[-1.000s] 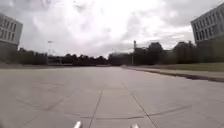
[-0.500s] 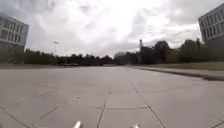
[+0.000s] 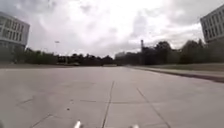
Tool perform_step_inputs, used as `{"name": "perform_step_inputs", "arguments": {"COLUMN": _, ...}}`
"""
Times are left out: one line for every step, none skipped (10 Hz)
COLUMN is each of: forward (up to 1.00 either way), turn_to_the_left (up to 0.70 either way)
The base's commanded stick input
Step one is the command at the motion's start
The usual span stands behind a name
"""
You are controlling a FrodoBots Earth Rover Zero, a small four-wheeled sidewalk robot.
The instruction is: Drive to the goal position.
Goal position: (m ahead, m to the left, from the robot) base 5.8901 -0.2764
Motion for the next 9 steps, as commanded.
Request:
{"name": "perform_step_inputs", "arguments": {"forward": 1.00, "turn_to_the_left": -0.08}}
{"name": "perform_step_inputs", "arguments": {"forward": 1.00, "turn_to_the_left": -0.26}}
{"name": "perform_step_inputs", "arguments": {"forward": 1.00, "turn_to_the_left": -0.37}}
{"name": "perform_step_inputs", "arguments": {"forward": 1.00, "turn_to_the_left": -0.40}}
{"name": "perform_step_inputs", "arguments": {"forward": 1.00, "turn_to_the_left": -0.15}}
{"name": "perform_step_inputs", "arguments": {"forward": 1.00, "turn_to_the_left": -0.03}}
{"name": "perform_step_inputs", "arguments": {"forward": 1.00, "turn_to_the_left": 0.00}}
{"name": "perform_step_inputs", "arguments": {"forward": 1.00, "turn_to_the_left": 0.00}}
{"name": "perform_step_inputs", "arguments": {"forward": 1.00, "turn_to_the_left": 0.00}}
